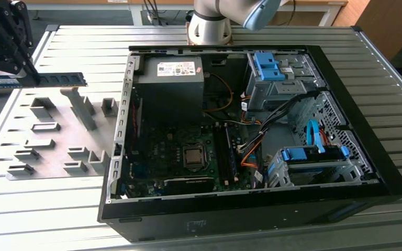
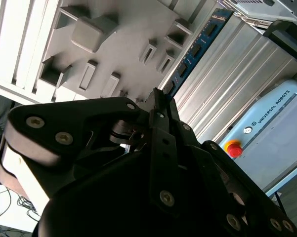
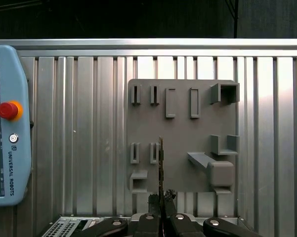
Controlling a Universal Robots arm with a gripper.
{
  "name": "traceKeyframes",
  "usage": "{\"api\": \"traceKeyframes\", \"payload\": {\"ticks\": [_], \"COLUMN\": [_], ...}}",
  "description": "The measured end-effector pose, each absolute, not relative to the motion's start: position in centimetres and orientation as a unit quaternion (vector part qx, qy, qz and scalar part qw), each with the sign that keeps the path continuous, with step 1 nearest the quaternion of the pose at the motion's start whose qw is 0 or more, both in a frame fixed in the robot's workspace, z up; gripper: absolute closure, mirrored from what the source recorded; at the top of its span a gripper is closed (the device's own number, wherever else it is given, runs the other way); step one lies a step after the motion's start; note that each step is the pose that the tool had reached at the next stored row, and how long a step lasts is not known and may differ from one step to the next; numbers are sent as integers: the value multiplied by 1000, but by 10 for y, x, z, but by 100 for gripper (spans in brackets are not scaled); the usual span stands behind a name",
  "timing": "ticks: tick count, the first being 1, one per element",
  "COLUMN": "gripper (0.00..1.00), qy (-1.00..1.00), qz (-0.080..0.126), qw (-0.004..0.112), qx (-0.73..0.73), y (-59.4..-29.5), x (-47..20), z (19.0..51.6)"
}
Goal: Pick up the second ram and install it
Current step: 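Pick up the second ram and move it above second insertion slot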
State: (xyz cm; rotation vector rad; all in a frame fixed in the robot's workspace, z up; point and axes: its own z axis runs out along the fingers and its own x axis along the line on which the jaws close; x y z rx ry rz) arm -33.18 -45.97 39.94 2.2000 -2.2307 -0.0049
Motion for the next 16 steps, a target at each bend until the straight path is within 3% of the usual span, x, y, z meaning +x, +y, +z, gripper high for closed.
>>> {"api": "traceKeyframes", "payload": {"ticks": [16], "gripper": [85], "qy": [-712], "qz": [-2], "qw": [4], "qx": [702], "y": [-460], "x": [-325], "z": [399]}}
